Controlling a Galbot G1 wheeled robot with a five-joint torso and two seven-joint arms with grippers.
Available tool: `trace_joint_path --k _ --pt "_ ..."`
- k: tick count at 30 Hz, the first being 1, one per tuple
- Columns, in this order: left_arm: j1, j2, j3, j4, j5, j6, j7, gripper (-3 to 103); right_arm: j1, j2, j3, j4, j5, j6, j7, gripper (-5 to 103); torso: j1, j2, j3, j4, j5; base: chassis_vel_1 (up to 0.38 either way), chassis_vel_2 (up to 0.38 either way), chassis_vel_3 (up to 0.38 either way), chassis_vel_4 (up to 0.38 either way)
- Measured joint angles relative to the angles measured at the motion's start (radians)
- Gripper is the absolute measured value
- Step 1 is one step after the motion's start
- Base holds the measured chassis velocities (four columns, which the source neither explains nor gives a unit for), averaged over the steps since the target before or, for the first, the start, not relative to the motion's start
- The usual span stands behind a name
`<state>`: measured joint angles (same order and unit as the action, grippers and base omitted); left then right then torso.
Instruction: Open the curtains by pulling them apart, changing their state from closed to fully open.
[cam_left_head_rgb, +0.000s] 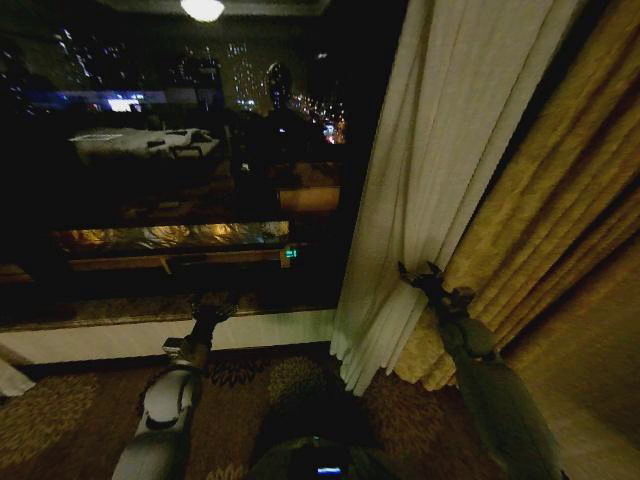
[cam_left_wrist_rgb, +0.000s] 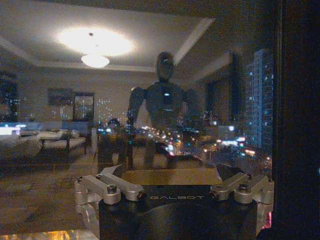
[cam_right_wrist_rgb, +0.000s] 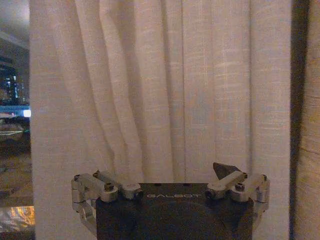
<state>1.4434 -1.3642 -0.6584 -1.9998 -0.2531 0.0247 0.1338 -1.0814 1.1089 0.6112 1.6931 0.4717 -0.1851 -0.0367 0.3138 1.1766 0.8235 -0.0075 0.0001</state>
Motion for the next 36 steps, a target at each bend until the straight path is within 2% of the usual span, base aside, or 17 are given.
trace_joint_path --k 6,21,30,36 --pt "-0.003 0.000 0.000 0.003 0.002 0.004 0.000 100 0.036 0.005 -0.026 -0.021 0.004 -0.010 0.007 100 0.000 0.000 0.000 0.0000 -0.0001 0.000 0.000 0.000 0.000" --pt "-0.003 -0.010 -0.002 0.005 0.020 0.014 0.000 100 0.200 0.020 -0.177 -0.137 0.003 -0.013 0.034 100 0.000 0.000 0.000 0.0000 -0.0002 0.000 0.000 0.000 0.000" --pt "0.000 -0.009 -0.004 -0.003 0.024 0.019 0.000 100 0.260 0.042 -0.217 -0.222 -0.009 -0.011 0.045 100 0.000 0.000 0.000 0.0000 0.0000 0.000 0.000 0.000 0.000" --pt "0.000 -0.008 -0.004 -0.011 0.027 0.030 -0.001 100 0.303 0.057 -0.217 -0.301 -0.044 0.019 0.048 100 0.000 0.000 0.000 0.0000 0.0000 0.000 0.000 0.000 0.000"
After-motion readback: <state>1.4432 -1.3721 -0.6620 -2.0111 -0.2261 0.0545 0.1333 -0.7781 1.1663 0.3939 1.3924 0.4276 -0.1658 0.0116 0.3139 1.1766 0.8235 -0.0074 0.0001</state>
